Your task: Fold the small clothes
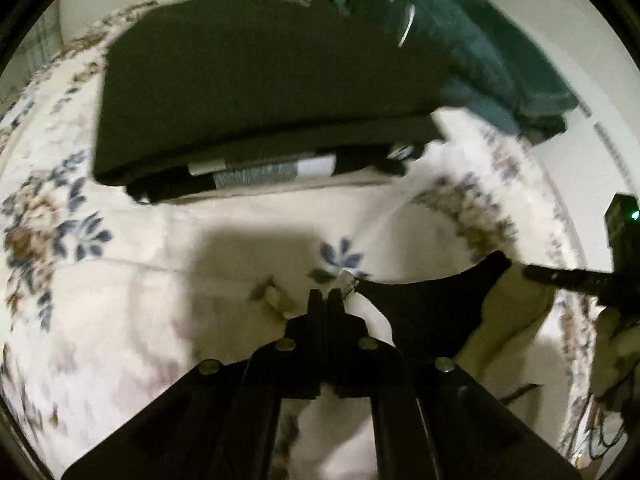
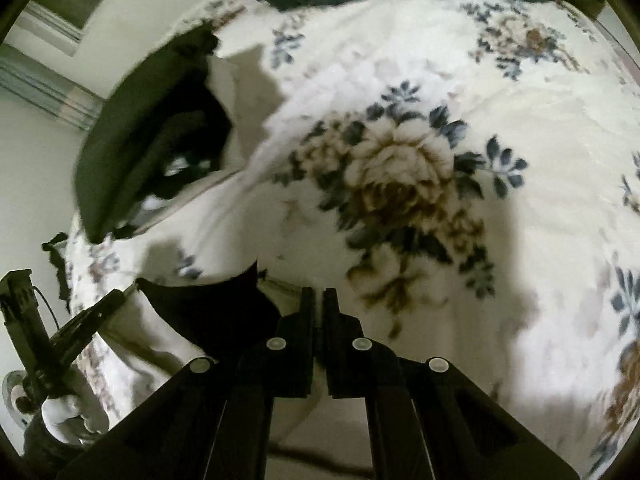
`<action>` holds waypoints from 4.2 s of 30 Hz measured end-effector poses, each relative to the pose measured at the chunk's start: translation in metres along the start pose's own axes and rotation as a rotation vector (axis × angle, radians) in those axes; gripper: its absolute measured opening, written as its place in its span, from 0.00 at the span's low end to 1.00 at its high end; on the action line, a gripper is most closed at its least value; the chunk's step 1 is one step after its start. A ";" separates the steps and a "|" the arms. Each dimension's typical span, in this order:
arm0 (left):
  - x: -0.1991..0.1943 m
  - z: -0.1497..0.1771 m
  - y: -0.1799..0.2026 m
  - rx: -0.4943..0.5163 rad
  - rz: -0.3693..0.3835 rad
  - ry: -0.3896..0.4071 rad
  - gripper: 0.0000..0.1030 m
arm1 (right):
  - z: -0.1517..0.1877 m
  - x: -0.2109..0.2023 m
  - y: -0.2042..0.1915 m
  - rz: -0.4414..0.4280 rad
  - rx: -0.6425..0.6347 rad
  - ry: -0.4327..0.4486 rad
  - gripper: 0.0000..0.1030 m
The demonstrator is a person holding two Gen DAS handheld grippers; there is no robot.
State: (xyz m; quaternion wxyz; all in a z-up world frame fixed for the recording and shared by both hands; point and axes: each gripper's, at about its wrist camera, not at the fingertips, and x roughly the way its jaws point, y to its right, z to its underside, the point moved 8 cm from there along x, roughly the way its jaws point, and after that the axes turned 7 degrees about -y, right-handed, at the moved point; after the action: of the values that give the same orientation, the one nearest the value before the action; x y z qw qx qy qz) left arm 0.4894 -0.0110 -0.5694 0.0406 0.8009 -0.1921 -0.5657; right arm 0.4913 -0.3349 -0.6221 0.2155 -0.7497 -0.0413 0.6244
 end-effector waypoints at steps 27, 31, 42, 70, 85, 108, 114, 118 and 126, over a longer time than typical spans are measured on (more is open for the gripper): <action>-0.067 0.246 -0.008 -0.576 0.165 -0.132 0.60 | 0.282 -0.055 0.090 -0.095 0.205 -0.240 0.44; -0.038 0.228 -0.005 -0.616 0.204 -0.145 0.60 | 0.271 -0.050 0.093 -0.233 0.348 -0.223 0.49; -0.060 0.209 0.016 -0.473 0.120 -0.082 0.06 | 0.250 -0.037 0.078 -0.314 0.527 -0.146 0.05; 0.008 0.152 -0.020 -0.355 0.093 -0.140 0.11 | 0.173 -0.014 0.071 -0.201 0.340 -0.107 0.12; -0.016 0.174 -0.042 -0.456 0.215 -0.135 0.26 | 0.163 0.002 0.087 -0.196 0.355 -0.166 0.46; 0.005 0.189 0.005 -0.454 0.418 -0.133 0.11 | 0.237 0.038 0.059 -0.490 0.247 -0.358 0.23; -0.037 0.158 0.010 -0.414 0.390 -0.126 0.11 | 0.217 -0.024 0.010 -0.449 0.207 -0.298 0.21; -0.082 0.104 0.004 -0.380 0.394 -0.080 0.11 | 0.174 -0.071 -0.032 -0.426 0.154 -0.248 0.21; -0.142 -0.055 -0.025 -0.293 0.335 0.069 0.11 | 0.023 -0.121 -0.125 -0.436 0.055 -0.120 0.21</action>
State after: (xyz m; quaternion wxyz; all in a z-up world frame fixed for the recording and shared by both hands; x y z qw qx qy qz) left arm 0.5062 0.0541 -0.4299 0.2566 0.7622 -0.2366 -0.5452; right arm 0.4694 -0.2557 -0.4670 0.3627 -0.6782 -0.1980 0.6076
